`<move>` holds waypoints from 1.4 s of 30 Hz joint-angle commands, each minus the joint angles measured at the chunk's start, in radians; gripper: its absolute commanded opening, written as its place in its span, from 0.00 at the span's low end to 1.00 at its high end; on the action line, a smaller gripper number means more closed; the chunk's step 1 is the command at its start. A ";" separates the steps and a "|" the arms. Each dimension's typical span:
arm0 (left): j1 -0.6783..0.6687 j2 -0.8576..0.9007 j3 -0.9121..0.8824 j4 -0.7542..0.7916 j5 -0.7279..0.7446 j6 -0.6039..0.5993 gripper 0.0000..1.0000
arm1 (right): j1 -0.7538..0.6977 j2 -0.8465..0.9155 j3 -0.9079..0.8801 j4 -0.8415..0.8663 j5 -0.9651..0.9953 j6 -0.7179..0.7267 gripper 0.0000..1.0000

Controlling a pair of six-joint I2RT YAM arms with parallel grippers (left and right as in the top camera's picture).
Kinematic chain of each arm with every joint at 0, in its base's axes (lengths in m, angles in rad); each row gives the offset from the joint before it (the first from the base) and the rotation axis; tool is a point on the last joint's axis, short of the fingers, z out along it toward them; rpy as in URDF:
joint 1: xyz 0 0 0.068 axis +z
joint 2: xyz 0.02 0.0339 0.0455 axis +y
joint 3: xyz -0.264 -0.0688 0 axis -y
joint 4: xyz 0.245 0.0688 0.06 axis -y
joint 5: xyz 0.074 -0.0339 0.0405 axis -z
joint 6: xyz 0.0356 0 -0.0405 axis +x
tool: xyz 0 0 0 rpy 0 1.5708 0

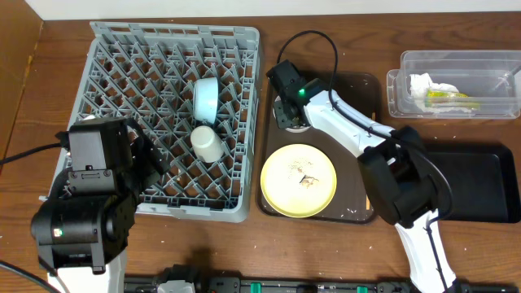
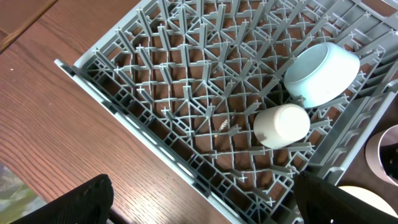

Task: Sort waste into correct bins and load items into the dishwasher
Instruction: 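Move the right gripper back to the tray and grasp the pink bowl, then lift the pink bowl and carry it toward the dish rack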

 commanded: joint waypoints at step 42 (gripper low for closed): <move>0.005 -0.001 0.000 -0.001 -0.003 -0.002 0.94 | 0.123 -0.028 0.003 -0.089 0.041 -0.090 0.09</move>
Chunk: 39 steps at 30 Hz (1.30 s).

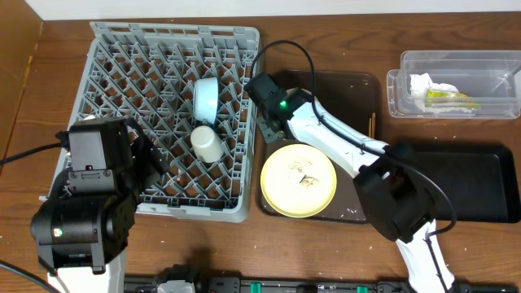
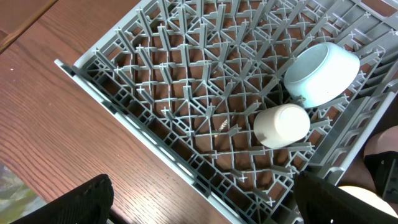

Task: Sort waste into correct bins and load items into the dishwasher
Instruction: 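Lift the pink bowl and carry it toward the dish rack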

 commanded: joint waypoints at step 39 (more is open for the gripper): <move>0.005 -0.001 0.000 0.111 -0.007 -0.006 0.94 | 0.037 -0.470 -0.004 0.118 -0.610 0.226 0.01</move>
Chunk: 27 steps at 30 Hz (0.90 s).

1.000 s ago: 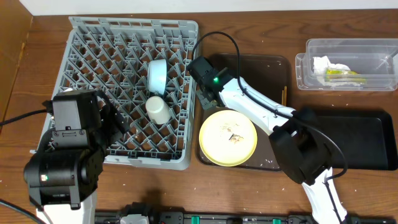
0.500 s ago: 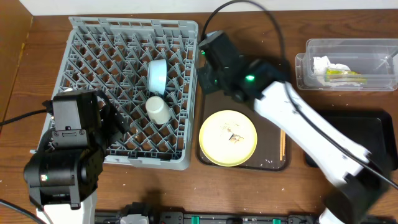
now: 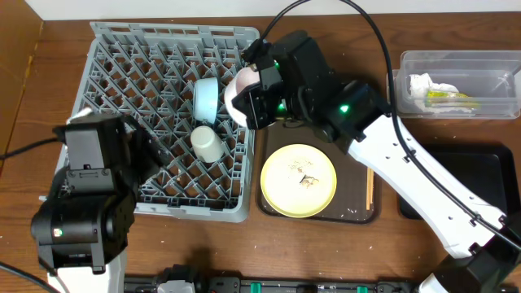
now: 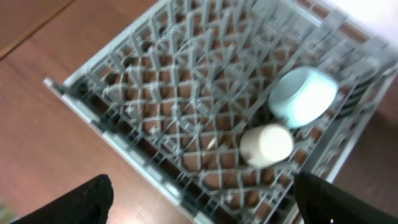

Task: Sort waste into correct bins and load items into the dishwasher
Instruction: 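Lift the pink bowl and carry it toward the dish rack, then lower the pink bowl upright into the rack and release it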

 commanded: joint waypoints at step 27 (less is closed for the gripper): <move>0.291 -0.004 -0.001 -0.427 -0.652 -0.621 0.94 | 0.254 0.235 -0.002 0.531 -0.226 0.446 0.01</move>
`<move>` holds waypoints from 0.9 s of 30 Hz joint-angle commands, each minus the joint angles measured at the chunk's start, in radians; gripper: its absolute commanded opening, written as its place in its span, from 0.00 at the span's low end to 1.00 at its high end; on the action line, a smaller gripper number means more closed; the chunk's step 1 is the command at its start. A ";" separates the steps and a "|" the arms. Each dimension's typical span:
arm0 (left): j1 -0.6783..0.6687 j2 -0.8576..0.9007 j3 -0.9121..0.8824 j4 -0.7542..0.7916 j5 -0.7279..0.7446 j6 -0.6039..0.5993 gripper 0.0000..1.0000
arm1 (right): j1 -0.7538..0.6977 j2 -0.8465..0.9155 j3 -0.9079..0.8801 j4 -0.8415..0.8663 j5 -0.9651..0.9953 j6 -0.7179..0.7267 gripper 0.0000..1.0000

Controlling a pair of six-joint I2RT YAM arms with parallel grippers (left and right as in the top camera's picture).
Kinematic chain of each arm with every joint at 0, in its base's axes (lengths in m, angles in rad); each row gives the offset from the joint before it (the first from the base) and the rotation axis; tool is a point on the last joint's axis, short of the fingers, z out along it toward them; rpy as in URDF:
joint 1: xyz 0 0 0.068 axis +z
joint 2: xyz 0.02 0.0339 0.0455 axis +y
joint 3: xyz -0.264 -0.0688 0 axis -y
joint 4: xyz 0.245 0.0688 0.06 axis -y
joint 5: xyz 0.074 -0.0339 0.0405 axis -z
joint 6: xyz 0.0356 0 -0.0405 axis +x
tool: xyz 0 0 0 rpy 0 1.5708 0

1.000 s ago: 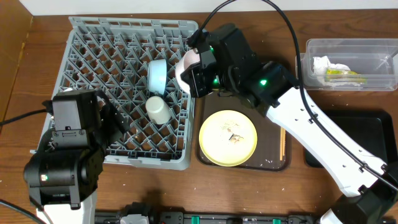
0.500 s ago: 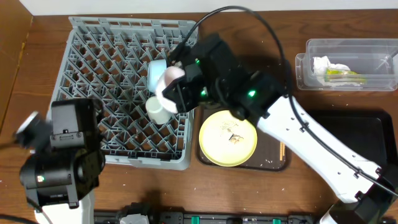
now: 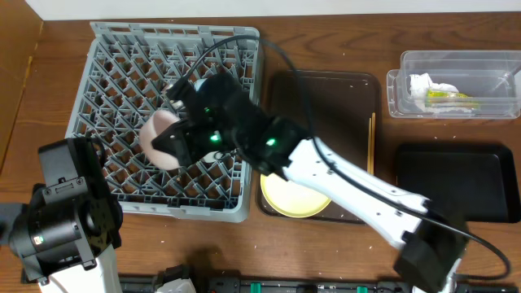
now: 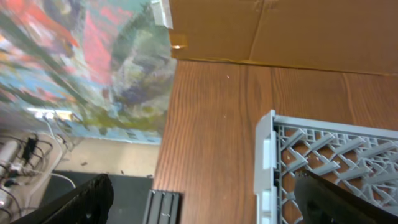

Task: Sort waste into correct bins and load items into the dishwasher
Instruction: 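Lower the pink bowl upright into the rack and release it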

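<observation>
In the overhead view my right arm reaches left across the grey dish rack (image 3: 114, 49). Its gripper (image 3: 174, 140) is shut on a pale pink bowl (image 3: 156, 134), held over the rack's left-middle cells. The arm hides whatever lies in the rack's middle. The yellow plate (image 3: 285, 202) with crumbs shows partly under the arm, on the brown tray (image 3: 326, 106). My left gripper (image 4: 205, 211) is open and holds nothing, off the rack's near-left corner; its fingers (image 4: 81, 199) frame the rack's corner (image 4: 273, 155) and bare wood.
A clear container (image 3: 456, 81) with paper and food scraps stands at the back right. A black tray (image 3: 472, 179) lies in front of it. A chopstick (image 3: 372, 150) rests on the brown tray's right edge. A cardboard wall (image 4: 280, 31) borders the table.
The right gripper has carried the pink bowl from the rack's right edge to above its left-middle cells. The left arm has drawn back toward the near-left, and its camera now faces the table's corner.
The right gripper was down at a bowl on the brown tray behind the yellow plate. Then it was at the tray's left edge. Later it held the pink bowl raised beside the blue bowl in the rack. Now it holds it farther left over the rack.
</observation>
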 commanded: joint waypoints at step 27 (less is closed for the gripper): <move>0.005 -0.002 0.000 -0.073 -0.082 0.042 0.94 | 0.055 0.196 0.001 0.173 0.245 0.644 0.01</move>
